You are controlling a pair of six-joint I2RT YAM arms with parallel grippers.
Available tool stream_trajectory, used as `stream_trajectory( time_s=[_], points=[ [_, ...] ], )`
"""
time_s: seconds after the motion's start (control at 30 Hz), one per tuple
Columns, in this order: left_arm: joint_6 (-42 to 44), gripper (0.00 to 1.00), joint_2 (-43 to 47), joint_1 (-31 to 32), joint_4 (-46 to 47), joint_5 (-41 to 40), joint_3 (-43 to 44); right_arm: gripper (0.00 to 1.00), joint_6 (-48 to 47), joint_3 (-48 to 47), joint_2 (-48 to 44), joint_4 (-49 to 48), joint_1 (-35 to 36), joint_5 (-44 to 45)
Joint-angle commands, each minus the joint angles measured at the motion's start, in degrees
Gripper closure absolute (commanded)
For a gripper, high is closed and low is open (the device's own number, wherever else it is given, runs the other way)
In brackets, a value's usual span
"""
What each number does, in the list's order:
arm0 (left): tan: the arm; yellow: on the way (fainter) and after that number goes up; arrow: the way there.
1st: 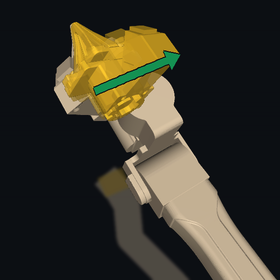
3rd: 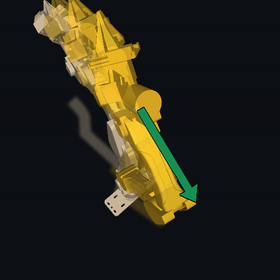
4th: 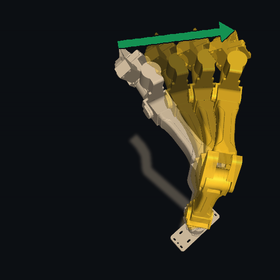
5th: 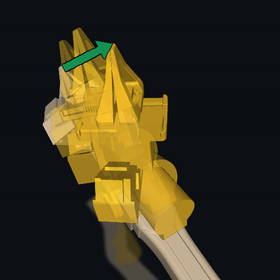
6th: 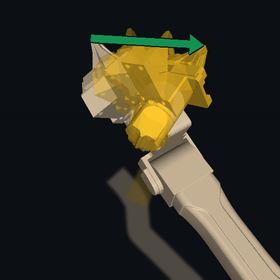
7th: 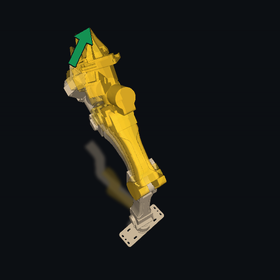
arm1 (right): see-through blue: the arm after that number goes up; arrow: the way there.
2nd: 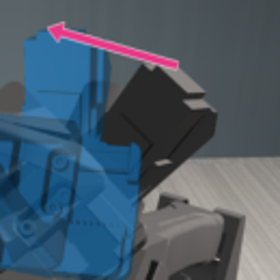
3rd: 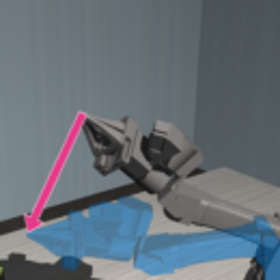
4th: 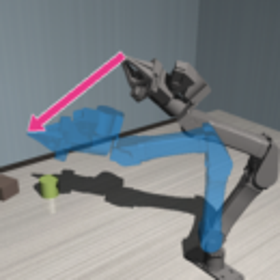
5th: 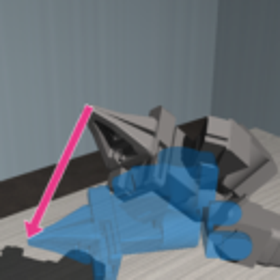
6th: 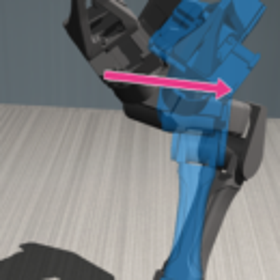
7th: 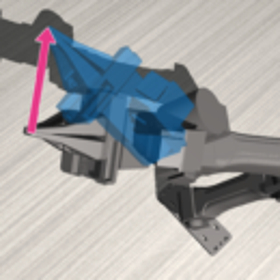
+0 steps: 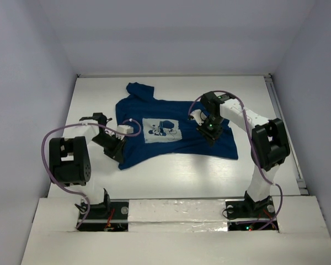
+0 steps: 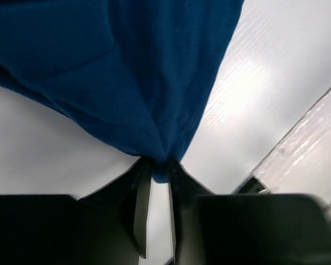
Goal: Fold and stack the t-shirts
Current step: Flatten out the tshirt
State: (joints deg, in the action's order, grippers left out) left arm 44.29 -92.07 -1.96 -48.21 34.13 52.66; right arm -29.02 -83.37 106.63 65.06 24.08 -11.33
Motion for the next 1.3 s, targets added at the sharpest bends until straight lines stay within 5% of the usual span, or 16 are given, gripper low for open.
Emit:
stream_trajectory(
  time_s=[0.0, 0.13, 0.47, 0.6, 0.73, 0.9, 1.03, 1.07, 1.27],
  points=[
    [2.4, 0.95, -0.6, 0.1, -3.6, 3.6, 3.2, 0.69, -1.1, 0.9, 0.5, -1.9, 0.5, 0.3],
    [2.8, 1.0, -2.9, 0.1, -5.7, 7.0, 8.8, 0.94, -0.9, 0.5, 1.5, -2.3, 0.5, 0.9],
    [-1.3, 1.0, -21.9, 0.1, -16.7, 33.7, 47.6, 0.96, -0.3, 0.6, 3.2, -4.6, 0.5, 0.7],
    [-11.5, 1.0, -31.2, 0.1, -10.2, 33.3, 58.6, 0.96, 0.0, 0.5, 4.1, -5.3, 0.5, 0.2],
    [-20.6, 0.98, -33.3, 0.1, 3.5, 28.9, 56.3, 0.96, 0.0, 0.8, 3.3, -5.6, 0.5, -0.5],
    [-27.9, 0.64, -24.5, 0.1, 22.6, 21.8, 41.2, 0.95, 0.0, 1.8, 2.7, -6.2, 0.5, -0.7],
    [-22.4, 0.44, -17.8, 0.1, 19.1, 21.1, 36.6, 0.93, 0.3, 2.6, 2.2, -6.7, 0.5, -0.8],
    [-20.8, 0.29, -14.2, -0.5, 18.2, 20.9, 34.9, 0.93, 0.3, 2.9, 2.2, -6.8, 0.5, -0.9],
    [-11.8, 0.26, 3.8, -2.7, 17.8, 16.0, 21.0, 0.93, 0.4, 4.8, 1.0, -7.7, 1.1, -1.2]
  ],
)
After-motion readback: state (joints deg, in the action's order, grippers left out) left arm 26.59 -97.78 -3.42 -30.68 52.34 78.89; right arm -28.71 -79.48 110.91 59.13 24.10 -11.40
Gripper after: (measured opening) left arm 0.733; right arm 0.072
